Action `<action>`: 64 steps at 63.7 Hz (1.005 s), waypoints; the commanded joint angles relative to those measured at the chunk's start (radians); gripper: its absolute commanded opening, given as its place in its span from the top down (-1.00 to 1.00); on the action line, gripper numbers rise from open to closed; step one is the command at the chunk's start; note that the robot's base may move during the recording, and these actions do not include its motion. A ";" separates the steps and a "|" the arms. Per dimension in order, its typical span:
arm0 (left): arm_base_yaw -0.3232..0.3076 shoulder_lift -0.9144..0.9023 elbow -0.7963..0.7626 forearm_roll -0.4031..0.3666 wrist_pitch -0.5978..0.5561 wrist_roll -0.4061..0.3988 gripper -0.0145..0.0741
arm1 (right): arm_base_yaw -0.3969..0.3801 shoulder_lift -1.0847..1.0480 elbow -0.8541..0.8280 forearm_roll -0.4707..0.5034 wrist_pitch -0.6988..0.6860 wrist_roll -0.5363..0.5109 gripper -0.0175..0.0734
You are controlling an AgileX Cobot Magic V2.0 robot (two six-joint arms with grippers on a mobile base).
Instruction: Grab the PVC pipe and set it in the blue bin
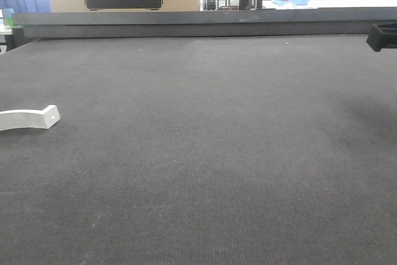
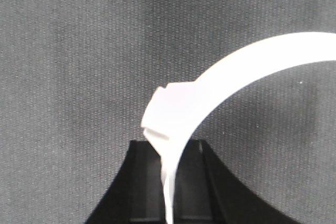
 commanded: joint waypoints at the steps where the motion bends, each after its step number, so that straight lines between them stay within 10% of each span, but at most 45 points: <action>1: 0.023 0.000 -0.008 0.014 0.011 -0.026 0.08 | 0.001 -0.009 0.001 -0.003 -0.009 -0.008 0.98; 14: 0.108 0.000 -0.008 0.008 0.031 -0.022 -0.04 | 0.001 -0.009 0.001 -0.003 -0.009 -0.008 0.98; 64: 0.108 0.152 -0.008 -0.035 0.058 0.051 0.01 | 0.001 -0.009 0.001 0.014 -0.029 -0.008 0.98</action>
